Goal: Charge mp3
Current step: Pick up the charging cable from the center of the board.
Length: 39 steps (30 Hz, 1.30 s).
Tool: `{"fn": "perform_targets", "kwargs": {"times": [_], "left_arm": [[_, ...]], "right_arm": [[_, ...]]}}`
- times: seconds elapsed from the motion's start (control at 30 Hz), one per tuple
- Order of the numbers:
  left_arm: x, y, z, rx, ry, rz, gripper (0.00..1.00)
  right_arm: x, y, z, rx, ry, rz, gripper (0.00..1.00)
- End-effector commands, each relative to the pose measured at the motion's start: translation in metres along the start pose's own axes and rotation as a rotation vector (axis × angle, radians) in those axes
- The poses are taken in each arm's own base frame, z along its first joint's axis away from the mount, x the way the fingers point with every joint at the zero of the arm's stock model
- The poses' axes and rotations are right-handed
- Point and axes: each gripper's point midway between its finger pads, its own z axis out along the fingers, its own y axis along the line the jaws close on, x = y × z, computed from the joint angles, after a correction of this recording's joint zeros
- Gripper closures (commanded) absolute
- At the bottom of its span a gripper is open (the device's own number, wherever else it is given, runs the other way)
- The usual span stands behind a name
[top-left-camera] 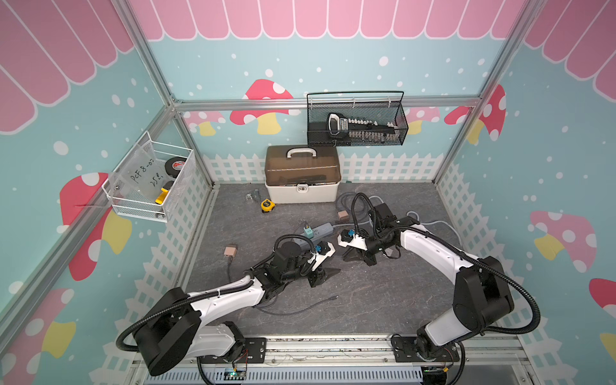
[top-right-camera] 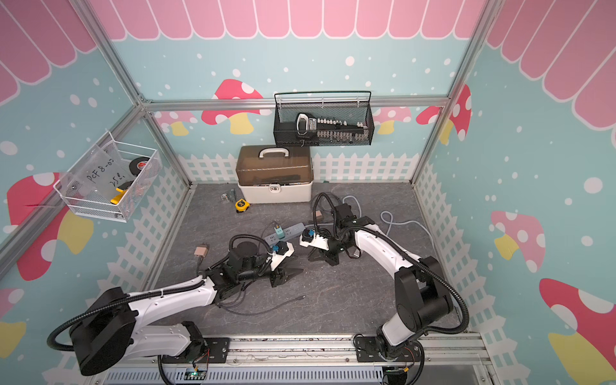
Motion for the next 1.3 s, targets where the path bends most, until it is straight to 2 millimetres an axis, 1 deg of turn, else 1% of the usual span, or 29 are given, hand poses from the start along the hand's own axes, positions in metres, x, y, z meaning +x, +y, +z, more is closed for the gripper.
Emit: {"fn": "perform_targets", "kwargs": {"times": [0.0, 0.1, 0.2, 0.33, 0.4, 0.5, 0.7, 0.73, 0.8, 0.87, 0.93, 0.97, 1.17, 1.2, 1.27], "left_arm": [[0.000, -0.002, -0.012, -0.025, 0.016, 0.086, 0.51], [0.010, 0.004, -0.010, -0.034, 0.065, 0.120, 0.50], [0.014, 0.005, 0.001, -0.008, 0.078, 0.127, 0.50], [0.017, 0.018, 0.020, -0.027, 0.063, 0.130, 0.49], [0.012, 0.022, 0.026, -0.030, 0.041, 0.138, 0.49], [0.003, 0.021, 0.031, -0.010, 0.008, 0.136, 0.51], [0.001, 0.021, 0.033, -0.003, -0.001, 0.137, 0.52], [0.002, 0.021, 0.035, 0.008, 0.007, 0.136, 0.53], [0.003, 0.017, 0.038, 0.039, 0.015, 0.131, 0.59], [0.006, 0.015, 0.041, 0.062, 0.026, 0.124, 0.68], [0.008, 0.015, 0.043, 0.070, 0.032, 0.121, 0.80], [0.009, 0.014, 0.043, 0.074, 0.035, 0.121, 0.83], [0.015, 0.015, 0.042, 0.093, 0.062, 0.115, 0.88], [0.015, 0.014, 0.041, 0.099, 0.062, 0.115, 0.90], [0.016, 0.015, 0.041, 0.102, 0.069, 0.112, 0.96]], "right_arm": [[0.000, 0.009, -0.002, -0.028, -0.006, 0.008, 1.00], [-0.003, 0.010, -0.003, -0.029, -0.014, 0.010, 1.00], [-0.007, 0.011, -0.004, -0.035, -0.029, 0.018, 1.00], [-0.006, 0.013, -0.005, -0.031, -0.029, 0.012, 1.00], [-0.004, 0.015, -0.006, -0.028, -0.024, 0.013, 1.00], [-0.002, 0.015, -0.005, -0.025, -0.014, 0.017, 1.00], [-0.003, 0.014, -0.003, -0.037, -0.024, 0.032, 1.00], [-0.003, 0.014, -0.004, -0.037, -0.025, 0.031, 1.00], [-0.004, 0.013, -0.003, -0.036, -0.026, 0.032, 1.00], [-0.004, 0.013, -0.003, -0.037, -0.029, 0.032, 1.00], [-0.005, 0.012, -0.004, -0.034, -0.031, 0.032, 1.00], [-0.006, 0.011, -0.004, -0.033, -0.034, 0.035, 1.00], [-0.009, 0.009, -0.004, -0.027, -0.048, 0.045, 1.00], [-0.010, 0.009, -0.004, -0.026, -0.051, 0.047, 1.00], [-0.010, 0.008, -0.003, -0.026, -0.052, 0.051, 1.00]]}}
